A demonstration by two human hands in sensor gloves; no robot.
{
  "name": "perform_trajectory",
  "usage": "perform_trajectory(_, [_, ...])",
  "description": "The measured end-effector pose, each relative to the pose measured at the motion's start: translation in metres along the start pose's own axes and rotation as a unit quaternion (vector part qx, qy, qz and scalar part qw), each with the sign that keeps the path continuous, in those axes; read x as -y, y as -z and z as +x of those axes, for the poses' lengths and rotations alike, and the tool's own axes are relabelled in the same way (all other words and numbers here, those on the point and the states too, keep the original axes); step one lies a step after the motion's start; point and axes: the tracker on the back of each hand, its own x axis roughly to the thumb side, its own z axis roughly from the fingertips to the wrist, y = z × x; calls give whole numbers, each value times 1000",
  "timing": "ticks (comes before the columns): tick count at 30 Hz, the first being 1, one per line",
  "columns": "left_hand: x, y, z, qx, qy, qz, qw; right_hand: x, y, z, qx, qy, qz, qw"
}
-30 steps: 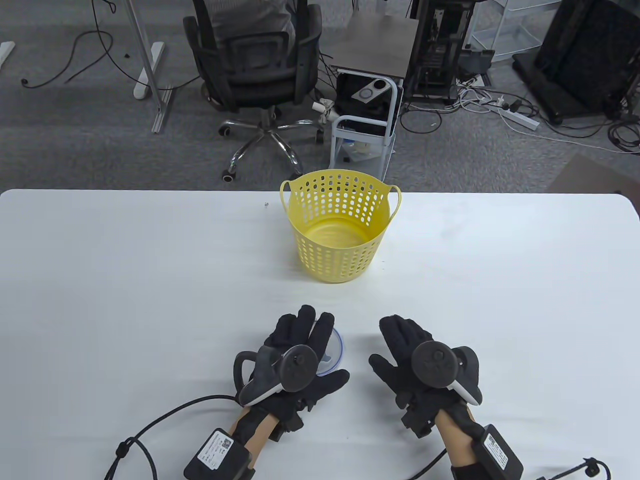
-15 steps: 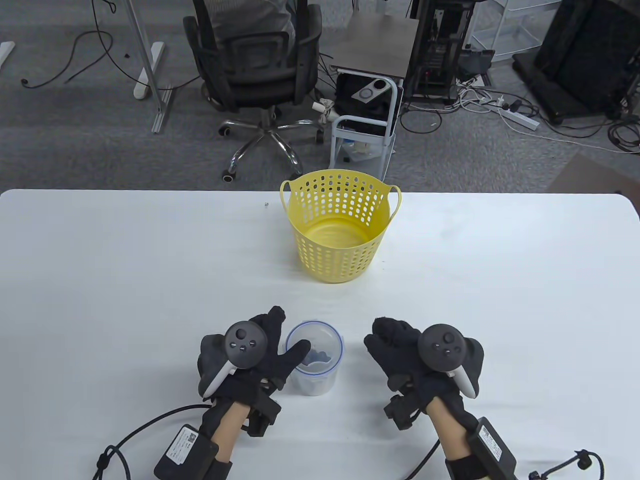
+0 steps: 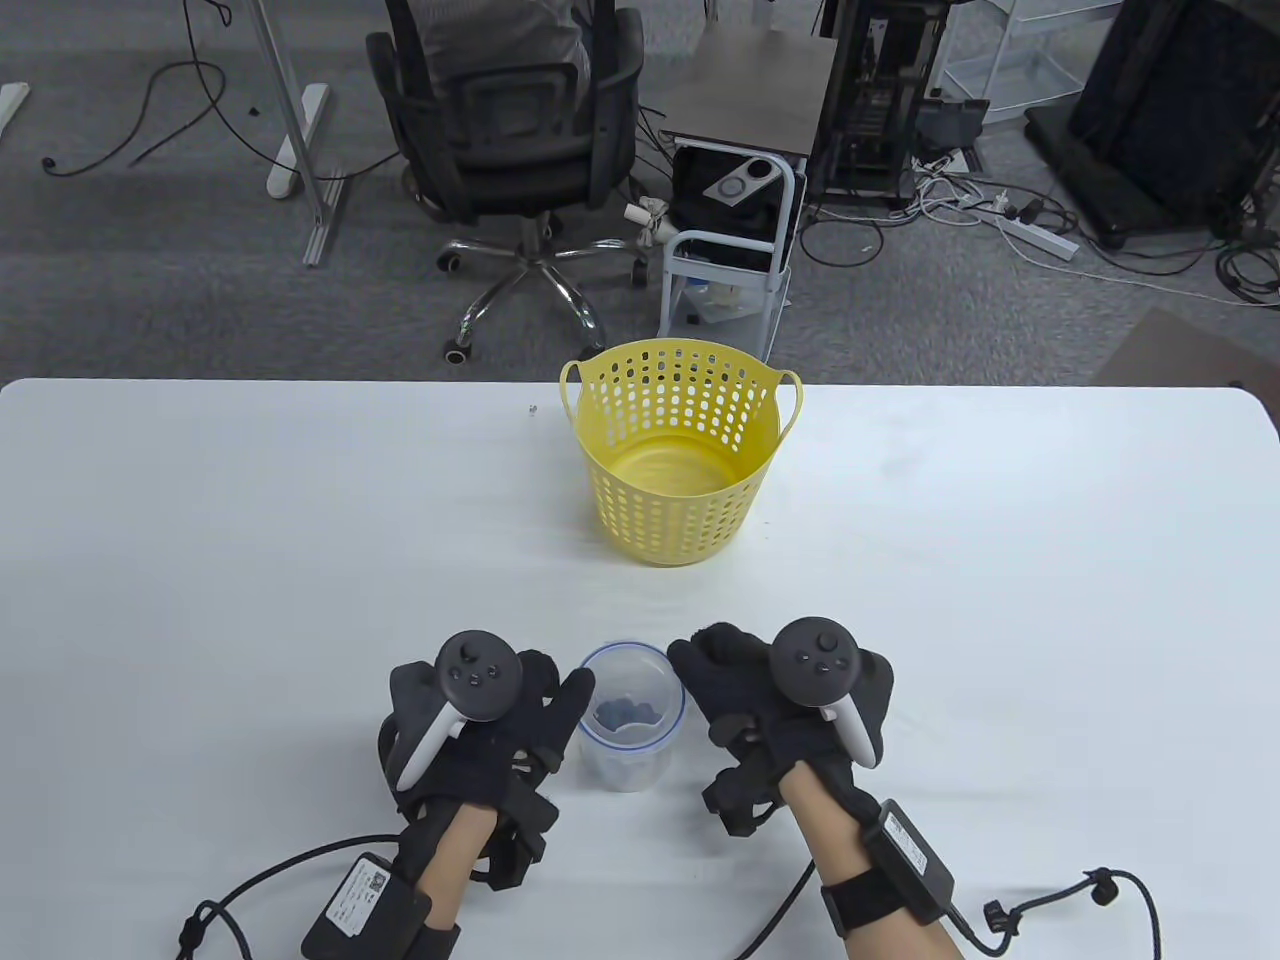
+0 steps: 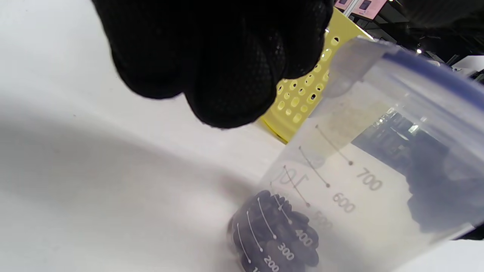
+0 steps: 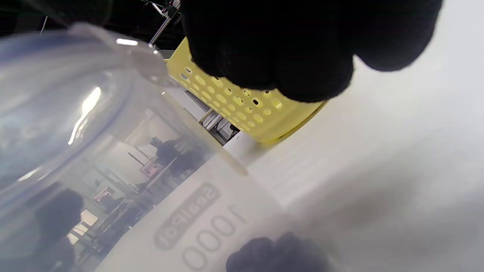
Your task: Pour Go stones into a laundry basket
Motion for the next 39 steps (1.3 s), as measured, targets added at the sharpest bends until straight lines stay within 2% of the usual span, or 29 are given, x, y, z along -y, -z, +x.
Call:
perform_trajectory(5, [8,6,0,6,9,-19,1000,-9,-4,-2,12,-8,-2,1000])
perform_trajectory(9, [10,7,1,15,7,-5,1000,-14,-13,-3,10,22,-22,999])
perform_trajectory(12, [12,9,1,24,-3,2,1000,-13,-15,-4,7,17,-13,1000])
perform_trajectory(19, [19,20,-7,57,-71,-17,996,-16,-17,-7,-1,32,-8,999])
perform_trajectory(25, [27,29,-14,43,-131,-44,989,-19,-12,-7,0,29,-2,1000])
perform_trajectory(27, [26,27,-12,23,-120,-20,992,-18,-10,-6,-1,14,2,1000])
perform_trajectory(28, [25,26,-11,24,-101,-13,995,-14,-9,-8,12,30,-20,999])
perform_trajectory(29, [17,23,-15,23,-127,26,991,-15,-10,-9,2,41,-11,999])
perform_trajectory(30, [13,22,-12,35,-152,42,987,-15,-11,-9,-2,41,3,999])
perform_trajectory(31, [13,20,-9,21,-137,38,990,-15,-11,-10,-1,45,-4,999])
perform_trajectory(32, [14,18,-10,36,-105,62,992,-15,-11,-10,2,44,-11,999])
perform_trajectory(33, [14,19,-10,36,-106,79,991,-15,-11,-10,4,41,-8,999])
perform_trajectory(36, [15,20,-14,35,-135,33,990,-15,-12,-10,3,46,-4,999])
perform_trajectory(39, [16,19,-17,34,-135,42,989,-12,-11,-12,5,57,-13,998])
